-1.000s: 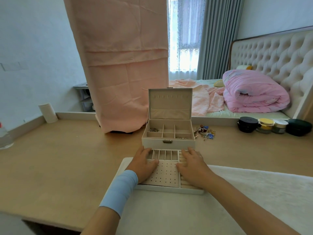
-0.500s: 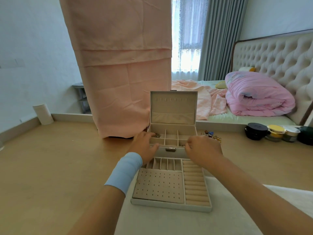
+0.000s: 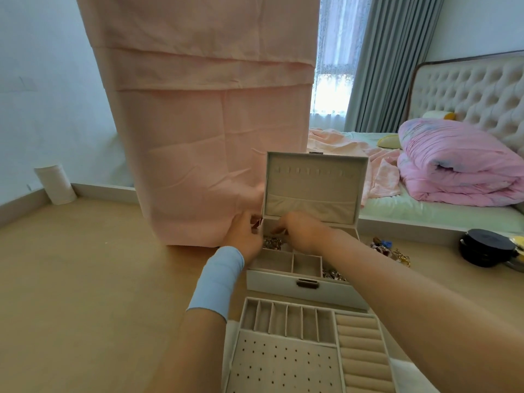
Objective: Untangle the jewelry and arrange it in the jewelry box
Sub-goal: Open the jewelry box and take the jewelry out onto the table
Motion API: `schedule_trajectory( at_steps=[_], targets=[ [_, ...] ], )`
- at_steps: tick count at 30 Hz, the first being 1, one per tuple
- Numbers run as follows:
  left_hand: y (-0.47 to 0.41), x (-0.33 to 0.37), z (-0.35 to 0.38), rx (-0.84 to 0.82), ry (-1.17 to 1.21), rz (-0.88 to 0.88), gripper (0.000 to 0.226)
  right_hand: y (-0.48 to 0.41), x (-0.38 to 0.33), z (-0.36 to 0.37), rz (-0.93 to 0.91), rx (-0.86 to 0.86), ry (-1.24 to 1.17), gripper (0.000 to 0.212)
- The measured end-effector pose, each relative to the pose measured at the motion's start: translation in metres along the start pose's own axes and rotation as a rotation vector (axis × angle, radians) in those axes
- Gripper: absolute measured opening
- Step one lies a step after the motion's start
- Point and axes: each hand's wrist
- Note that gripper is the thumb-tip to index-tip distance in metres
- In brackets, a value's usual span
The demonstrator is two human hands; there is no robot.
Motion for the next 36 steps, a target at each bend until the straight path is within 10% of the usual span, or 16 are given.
schedule_trajectory(
  at_steps=[20,36],
  targets=[
    [-0.011,-0.015,0.003,0.152,0.023,0.242,0.038,-0.046,-0.005,0.037,-0.097,-0.167,0.162,0.021],
    [-0.007,0.02,0.004,-0.058,0.065,0.189,0.057,-0.007,0.028,-0.04,0.18,0.193,-0.731,0.015]
  ],
)
Point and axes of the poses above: each hand's wrist, its own y-axis away from the middle knuckle, its own z-axis out of the palm, x = y × z, and after that the axes turned 15 degrees about x, right-handed
